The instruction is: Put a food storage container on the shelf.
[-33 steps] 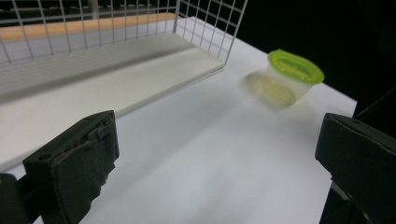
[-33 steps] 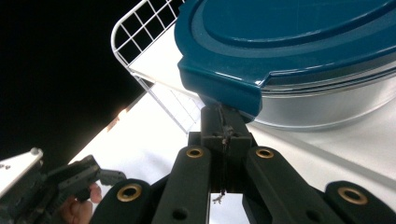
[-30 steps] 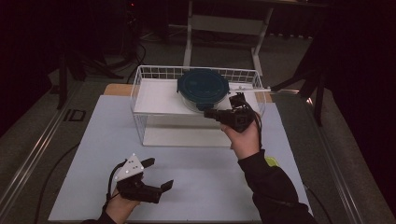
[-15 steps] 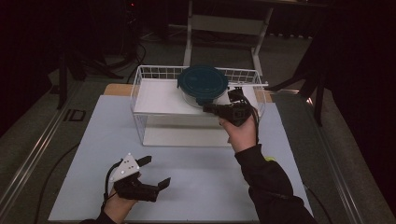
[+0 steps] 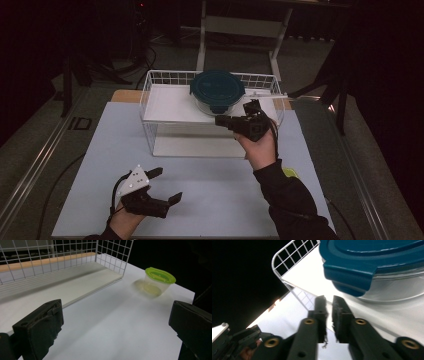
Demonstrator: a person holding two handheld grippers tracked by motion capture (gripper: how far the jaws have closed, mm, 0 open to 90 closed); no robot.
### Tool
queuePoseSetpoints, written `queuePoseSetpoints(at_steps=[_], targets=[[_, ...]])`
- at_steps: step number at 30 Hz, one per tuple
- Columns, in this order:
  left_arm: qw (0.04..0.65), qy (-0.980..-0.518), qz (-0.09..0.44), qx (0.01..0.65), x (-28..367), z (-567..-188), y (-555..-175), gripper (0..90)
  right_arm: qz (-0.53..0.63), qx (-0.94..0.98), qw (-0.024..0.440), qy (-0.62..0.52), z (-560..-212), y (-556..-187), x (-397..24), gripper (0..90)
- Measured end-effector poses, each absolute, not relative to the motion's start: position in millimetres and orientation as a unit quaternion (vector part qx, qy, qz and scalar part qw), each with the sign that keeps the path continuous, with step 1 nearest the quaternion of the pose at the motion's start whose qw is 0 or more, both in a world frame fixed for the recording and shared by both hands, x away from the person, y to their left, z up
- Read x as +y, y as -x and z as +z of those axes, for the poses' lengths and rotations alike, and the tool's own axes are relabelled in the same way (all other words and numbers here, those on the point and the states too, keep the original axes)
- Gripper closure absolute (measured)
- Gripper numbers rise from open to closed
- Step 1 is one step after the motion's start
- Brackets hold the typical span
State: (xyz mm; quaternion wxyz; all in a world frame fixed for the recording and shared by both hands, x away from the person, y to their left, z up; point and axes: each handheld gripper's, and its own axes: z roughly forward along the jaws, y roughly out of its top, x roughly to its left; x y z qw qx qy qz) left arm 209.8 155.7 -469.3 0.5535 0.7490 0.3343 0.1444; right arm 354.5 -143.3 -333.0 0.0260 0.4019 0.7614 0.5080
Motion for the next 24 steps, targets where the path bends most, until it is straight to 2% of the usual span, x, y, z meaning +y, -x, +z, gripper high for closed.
queuePoseSetpoints(at_steps=[11, 16, 21, 22, 24], targets=[[0.553, -0.752, 0.154, 0.323, 161, -468, -202, 0.0, 0.515, 0.773, 0.039, -0.368, -336, -333, -150, 48.7], [0.554, -0.753, 0.152, 0.321, 161, -470, -202, 0.0, 0.521, 0.774, 0.037, -0.358, -341, -324, -152, 39.1], [0.554, -0.754, 0.152, 0.318, 160, -471, -201, 0.0, 0.531, 0.768, 0.051, -0.355, -345, -316, -154, 23.8], [0.555, -0.754, 0.153, 0.318, 160, -471, -201, 0.0, 0.535, 0.769, 0.046, -0.346, -346, -315, -156, 17.6], [0.555, -0.752, 0.155, 0.319, 161, -471, -201, 0.0, 0.543, 0.767, 0.042, -0.339, -348, -312, -159, 16.3]])
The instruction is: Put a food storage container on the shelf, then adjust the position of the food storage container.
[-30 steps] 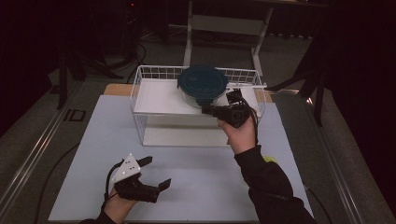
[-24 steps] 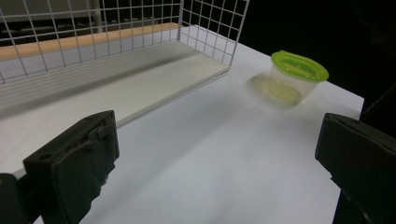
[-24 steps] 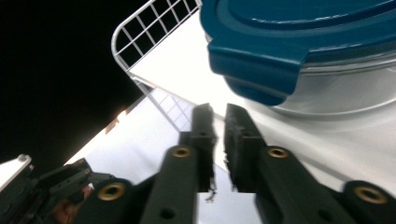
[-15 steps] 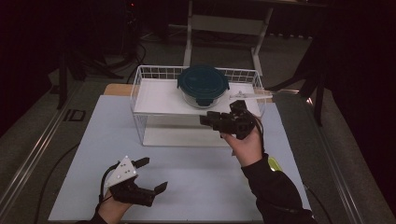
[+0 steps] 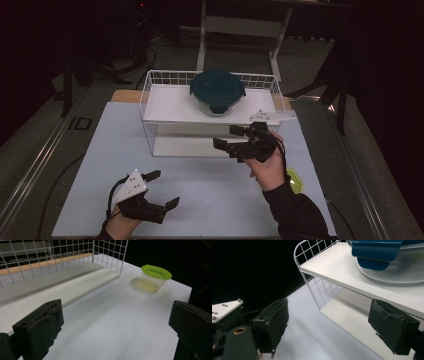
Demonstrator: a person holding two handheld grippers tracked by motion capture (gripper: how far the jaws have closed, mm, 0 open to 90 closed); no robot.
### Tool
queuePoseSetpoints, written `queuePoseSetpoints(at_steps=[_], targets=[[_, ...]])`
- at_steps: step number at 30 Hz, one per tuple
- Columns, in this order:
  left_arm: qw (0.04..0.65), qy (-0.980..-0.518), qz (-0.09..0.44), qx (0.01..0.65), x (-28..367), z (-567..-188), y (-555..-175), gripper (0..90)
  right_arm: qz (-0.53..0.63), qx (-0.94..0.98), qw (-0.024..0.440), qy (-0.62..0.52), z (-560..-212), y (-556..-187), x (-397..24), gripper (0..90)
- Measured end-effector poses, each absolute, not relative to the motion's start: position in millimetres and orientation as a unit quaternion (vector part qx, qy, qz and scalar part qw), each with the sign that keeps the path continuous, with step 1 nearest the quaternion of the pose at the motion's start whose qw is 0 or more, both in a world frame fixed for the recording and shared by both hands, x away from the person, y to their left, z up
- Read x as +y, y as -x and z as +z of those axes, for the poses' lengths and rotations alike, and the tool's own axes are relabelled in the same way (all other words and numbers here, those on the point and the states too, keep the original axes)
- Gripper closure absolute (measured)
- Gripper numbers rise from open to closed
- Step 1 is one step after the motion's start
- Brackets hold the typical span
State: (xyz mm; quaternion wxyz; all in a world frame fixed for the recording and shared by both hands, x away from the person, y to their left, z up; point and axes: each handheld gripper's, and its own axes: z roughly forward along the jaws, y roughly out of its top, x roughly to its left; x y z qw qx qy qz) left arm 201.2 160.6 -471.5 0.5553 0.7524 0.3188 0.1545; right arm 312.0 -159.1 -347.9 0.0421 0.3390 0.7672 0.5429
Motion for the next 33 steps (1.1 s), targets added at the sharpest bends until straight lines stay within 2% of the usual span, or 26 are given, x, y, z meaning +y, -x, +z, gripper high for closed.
queuePoseSetpoints(at_steps=[2, 7, 9, 24, 28, 33], targets=[[0.557, -0.751, 0.154, 0.321, 161, -472, -201, 0.0, 0.541, 0.772, 0.052, -0.329, -350, -308, -162, 13.2], [0.56, -0.747, 0.155, 0.322, 163, -473, -201, 0.0, 0.541, 0.771, 0.065, -0.331, -360, -301, -168, 13.7], [0.56, -0.747, 0.154, 0.322, 164, -473, -201, 0.0, 0.545, 0.77, 0.092, -0.318, -366, -298, -175, 13.8], [0.565, -0.745, 0.152, 0.32, 164, -474, -201, 0.0, 0.553, 0.767, 0.095, -0.311, -385, -280, -203, 13.9], [0.565, -0.746, 0.152, 0.317, 163, -475, -201, 0.0, 0.546, 0.771, 0.086, -0.316, -394, -274, -213, 10.4], [0.561, -0.75, 0.15, 0.317, 163, -477, -201, 0.0, 0.54, 0.767, 0.089, -0.334, -402, -267, -228, 10.4]])
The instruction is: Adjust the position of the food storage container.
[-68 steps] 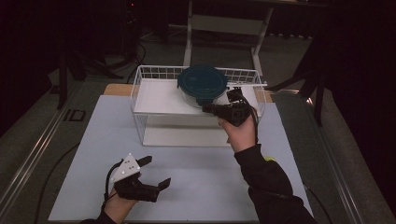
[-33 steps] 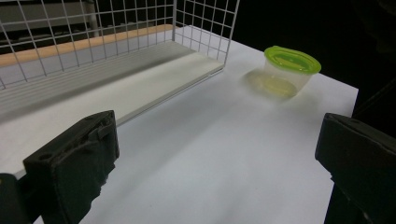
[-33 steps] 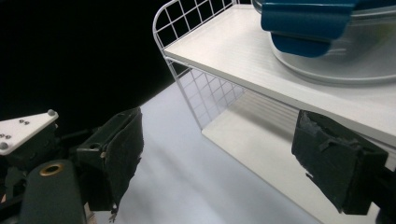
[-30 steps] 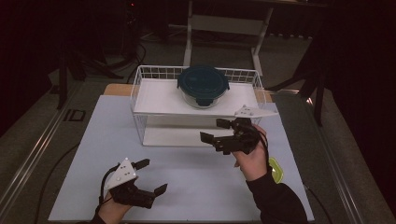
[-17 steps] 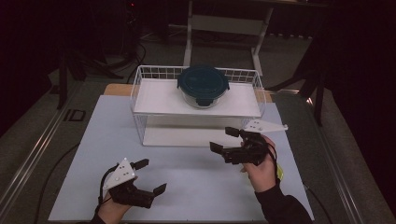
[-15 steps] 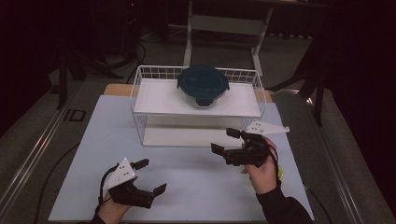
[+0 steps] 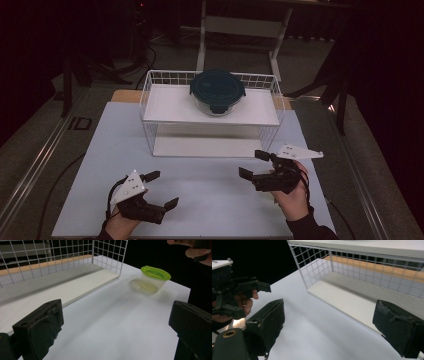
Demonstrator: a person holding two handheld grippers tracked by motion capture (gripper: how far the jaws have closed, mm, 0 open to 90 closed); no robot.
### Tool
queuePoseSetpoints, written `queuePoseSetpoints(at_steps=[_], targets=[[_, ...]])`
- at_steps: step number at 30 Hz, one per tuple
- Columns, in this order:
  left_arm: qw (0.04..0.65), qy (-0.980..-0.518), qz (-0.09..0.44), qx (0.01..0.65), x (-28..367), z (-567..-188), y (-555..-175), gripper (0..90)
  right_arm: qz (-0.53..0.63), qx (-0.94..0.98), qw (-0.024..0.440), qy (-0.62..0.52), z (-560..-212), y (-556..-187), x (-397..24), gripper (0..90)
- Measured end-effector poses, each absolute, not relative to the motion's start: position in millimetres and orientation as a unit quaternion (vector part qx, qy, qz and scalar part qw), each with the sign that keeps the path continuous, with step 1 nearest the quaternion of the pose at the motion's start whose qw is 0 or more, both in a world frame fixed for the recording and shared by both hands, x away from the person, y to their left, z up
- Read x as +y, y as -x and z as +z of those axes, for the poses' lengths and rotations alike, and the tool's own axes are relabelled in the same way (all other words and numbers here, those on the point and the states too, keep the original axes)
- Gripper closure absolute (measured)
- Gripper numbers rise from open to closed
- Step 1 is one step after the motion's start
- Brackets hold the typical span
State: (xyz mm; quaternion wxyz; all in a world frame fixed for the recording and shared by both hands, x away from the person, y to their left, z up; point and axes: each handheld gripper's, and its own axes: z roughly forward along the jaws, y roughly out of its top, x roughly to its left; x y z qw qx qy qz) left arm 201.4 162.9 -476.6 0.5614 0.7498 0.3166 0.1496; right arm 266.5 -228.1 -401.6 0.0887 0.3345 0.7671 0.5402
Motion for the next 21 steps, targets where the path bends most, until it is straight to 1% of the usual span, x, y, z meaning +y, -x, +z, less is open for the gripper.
queuePoseSetpoints(at_steps=[12, 17, 21], targets=[[0.565, -0.749, 0.146, 0.313, 163, -478, -202, 0.0, 0.537, 0.757, 0.11, -0.355, -420, -252, -271, 14.5], [0.563, -0.751, 0.145, 0.313, 162, -479, -203, 0.0, 0.518, 0.761, 0.14, -0.366, -425, -244, -288, 14.7], [0.562, -0.753, 0.145, 0.311, 161, -479, -202, 0.0, 0.508, 0.757, 0.15, -0.381, -427, -241, -299, 14.7]])
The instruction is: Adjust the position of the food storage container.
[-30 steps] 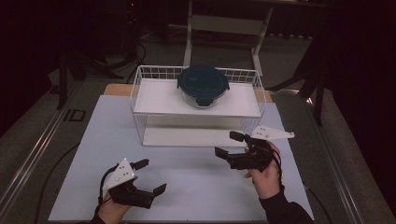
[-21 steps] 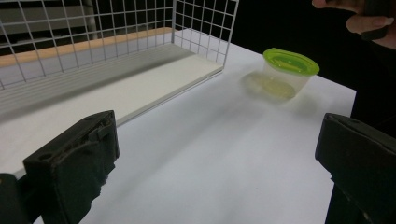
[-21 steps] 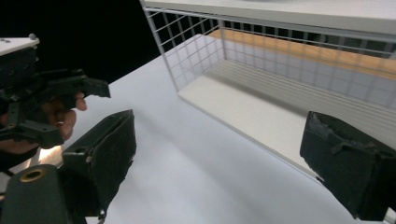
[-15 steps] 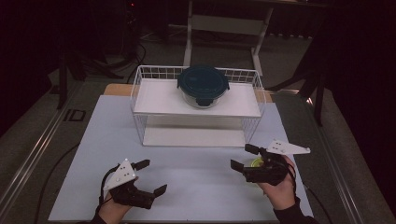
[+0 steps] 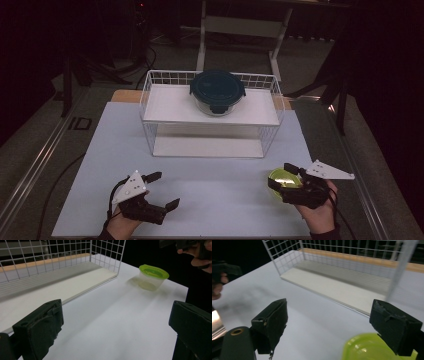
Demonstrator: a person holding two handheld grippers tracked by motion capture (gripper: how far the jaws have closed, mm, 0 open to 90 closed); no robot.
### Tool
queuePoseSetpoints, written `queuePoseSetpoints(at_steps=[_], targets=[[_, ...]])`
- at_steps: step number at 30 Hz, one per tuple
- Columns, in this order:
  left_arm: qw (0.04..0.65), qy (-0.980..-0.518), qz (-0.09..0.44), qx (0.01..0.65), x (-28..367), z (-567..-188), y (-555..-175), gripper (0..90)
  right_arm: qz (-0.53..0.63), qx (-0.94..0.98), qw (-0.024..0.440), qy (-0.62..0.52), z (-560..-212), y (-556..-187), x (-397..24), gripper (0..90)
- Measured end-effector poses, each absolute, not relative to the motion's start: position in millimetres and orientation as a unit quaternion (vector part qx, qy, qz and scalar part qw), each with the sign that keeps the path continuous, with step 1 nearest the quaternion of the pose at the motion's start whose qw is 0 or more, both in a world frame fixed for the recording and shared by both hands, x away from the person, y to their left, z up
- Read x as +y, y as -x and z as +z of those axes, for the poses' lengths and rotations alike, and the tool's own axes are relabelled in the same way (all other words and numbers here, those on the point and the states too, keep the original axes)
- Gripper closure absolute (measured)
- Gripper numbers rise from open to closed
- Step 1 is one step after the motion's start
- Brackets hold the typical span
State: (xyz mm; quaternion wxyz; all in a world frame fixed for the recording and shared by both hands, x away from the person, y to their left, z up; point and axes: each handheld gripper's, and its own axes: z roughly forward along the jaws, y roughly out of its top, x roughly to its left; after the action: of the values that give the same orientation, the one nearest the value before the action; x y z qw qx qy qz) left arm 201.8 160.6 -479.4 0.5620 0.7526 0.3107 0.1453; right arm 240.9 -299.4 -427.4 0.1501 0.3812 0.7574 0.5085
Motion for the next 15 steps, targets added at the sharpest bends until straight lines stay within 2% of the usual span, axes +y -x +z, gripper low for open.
queuePoseSetpoints(at_steps=[7, 11, 15], targets=[[0.564, -0.751, 0.146, 0.311, 161, -479, -202, 0.0, 0.503, 0.747, 0.167, -0.4, -431, -236, -320, 19.4], [0.565, -0.751, 0.147, 0.31, 161, -479, -202, 0.0, 0.483, 0.746, 0.194, -0.415, -440, -232, -334, 27.0], [0.564, -0.751, 0.147, 0.31, 161, -479, -202, 0.0, 0.477, 0.739, 0.194, -0.435, -447, -230, -348, 37.9]])
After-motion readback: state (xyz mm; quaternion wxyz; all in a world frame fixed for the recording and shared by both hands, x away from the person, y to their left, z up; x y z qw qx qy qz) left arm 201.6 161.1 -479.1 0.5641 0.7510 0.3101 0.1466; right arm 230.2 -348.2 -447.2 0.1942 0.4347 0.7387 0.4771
